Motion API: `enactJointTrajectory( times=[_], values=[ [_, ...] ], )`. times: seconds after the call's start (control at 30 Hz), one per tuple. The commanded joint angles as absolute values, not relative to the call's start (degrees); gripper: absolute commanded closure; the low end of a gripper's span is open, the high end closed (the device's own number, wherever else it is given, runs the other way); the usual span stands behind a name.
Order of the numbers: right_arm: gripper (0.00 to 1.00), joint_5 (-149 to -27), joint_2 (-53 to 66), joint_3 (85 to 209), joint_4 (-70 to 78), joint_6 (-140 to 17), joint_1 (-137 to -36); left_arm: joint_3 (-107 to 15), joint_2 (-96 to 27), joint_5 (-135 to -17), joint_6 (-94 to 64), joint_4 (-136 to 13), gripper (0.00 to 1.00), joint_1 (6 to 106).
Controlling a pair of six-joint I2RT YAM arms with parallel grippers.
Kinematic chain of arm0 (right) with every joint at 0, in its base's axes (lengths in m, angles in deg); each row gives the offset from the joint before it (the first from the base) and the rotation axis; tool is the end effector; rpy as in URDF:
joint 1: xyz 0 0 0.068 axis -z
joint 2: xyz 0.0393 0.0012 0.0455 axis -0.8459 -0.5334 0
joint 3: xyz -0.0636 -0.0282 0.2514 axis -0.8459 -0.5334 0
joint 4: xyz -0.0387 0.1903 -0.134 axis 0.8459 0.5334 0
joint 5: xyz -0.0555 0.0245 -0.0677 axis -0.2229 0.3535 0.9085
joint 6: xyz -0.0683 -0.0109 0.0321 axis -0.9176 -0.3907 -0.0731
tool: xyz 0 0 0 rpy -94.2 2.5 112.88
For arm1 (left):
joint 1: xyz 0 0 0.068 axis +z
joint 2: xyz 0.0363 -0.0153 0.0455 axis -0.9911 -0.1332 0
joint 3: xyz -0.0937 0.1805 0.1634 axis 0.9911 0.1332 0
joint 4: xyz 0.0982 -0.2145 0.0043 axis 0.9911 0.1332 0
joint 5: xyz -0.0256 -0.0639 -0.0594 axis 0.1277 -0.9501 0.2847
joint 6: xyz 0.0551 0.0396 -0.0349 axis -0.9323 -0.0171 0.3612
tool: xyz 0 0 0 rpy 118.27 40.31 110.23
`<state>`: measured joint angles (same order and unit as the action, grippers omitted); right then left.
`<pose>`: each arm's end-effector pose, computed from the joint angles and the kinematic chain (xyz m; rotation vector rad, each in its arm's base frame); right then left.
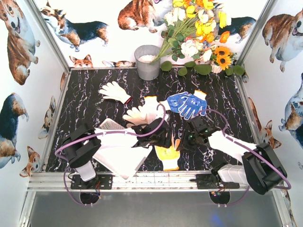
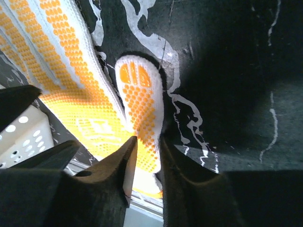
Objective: Put the gloves into the storage basket
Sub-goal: Adjust the glove at the center of the board, then pick up the glove from the center of the board.
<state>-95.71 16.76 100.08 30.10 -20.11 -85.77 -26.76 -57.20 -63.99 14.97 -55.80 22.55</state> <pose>0.1587 0.1042 0.1230 0.4355 2.9109 0.6646 0.1763 -0.2942 0.1492 0.3794 2.5105 -0.6949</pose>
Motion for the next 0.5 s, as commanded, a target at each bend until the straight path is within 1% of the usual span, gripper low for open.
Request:
enactJointTrajectory(
  times=[0.0,0.1,0.2,0.33,0.47],
  values=[
    [0.64,-91.54,21.1,103.35,35.28,-22.65,-85.8,-32.82,-53.0,-60.76,11.6,-52.31,0.35,22.75],
    [0.53,-88.46,26.16,107.17,41.66,-23.88,-85.67,-35.53,-49.57,-56.95,8.61,-48.06,0.25,23.85],
    [0.47,-84.42,31.02,111.19,47.66,-25.01,-85.58,-36.45,-46.16,-55.79,6.29,-45.13,0.2,27.06],
    [0.39,-81.9,36.01,114.72,50.31,-28.07,-83.11,-36.59,-44.3,-58.34,4.72,-43.44,0.2,34.78],
    [0.38,-87.09,35.34,116.0,49.19,-31.88,-76.16,-38.56,-47.93,-63.99,3.47,-45.9,0.22,42.74]
  ],
)
